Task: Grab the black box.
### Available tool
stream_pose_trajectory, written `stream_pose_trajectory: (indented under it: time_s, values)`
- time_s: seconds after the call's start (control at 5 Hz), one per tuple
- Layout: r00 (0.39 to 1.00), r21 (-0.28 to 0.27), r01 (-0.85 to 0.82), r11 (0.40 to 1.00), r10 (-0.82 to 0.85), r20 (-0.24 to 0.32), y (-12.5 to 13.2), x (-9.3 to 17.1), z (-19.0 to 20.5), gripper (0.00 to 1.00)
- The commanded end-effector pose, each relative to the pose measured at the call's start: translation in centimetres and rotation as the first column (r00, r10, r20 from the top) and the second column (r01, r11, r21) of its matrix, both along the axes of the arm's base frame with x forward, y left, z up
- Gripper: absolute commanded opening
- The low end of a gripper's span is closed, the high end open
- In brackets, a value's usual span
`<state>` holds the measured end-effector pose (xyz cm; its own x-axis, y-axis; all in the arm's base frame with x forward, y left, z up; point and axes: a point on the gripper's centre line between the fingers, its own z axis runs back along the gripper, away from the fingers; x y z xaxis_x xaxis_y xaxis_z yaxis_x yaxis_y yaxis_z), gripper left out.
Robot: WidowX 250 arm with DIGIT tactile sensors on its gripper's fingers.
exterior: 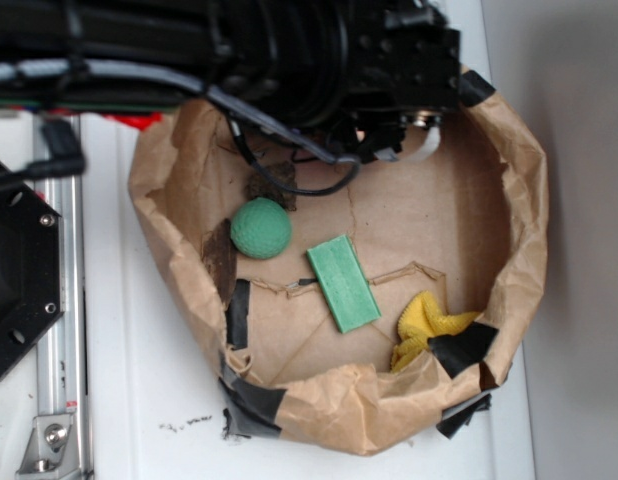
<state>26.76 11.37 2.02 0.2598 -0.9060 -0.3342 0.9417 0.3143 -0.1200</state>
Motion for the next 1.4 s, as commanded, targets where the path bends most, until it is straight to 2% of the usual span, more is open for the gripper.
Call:
stream_pose_trajectory:
  time_s: [0.0, 0.2, 0.4, 0.6, 0.8, 1.0, 1.2]
  values:
    - [0.998, -0.157, 0.033, 0.987, -0.04, -0.04, -0.5, -1.2, -1.0, 0.0]
    - [0.998, -0.156, 0.046, 0.987, -0.051, -0.026, -1.6, -2.4, 0.4, 0.0]
    - [0.996, -0.216, -0.054, 0.975, 0.067, 0.054, -3.0, -3.2, 5.3, 0.0]
    - [0.98, -0.335, -0.175, 0.926, 0.196, 0.03, -5.4, -2.2, 10.5, 0.0]
    - [0.901, -0.354, -0.404, 0.844, 0.433, 0.004, -7.2, -1.0, 12.7, 0.0]
    - [0.766, -0.436, -0.567, 0.699, 0.642, 0.033, -7.9, -0.8, 13.9, 0.0]
    - [0.584, -0.525, -0.696, 0.49, 0.811, -0.016, -7.9, -1.2, 15.0, 0.0]
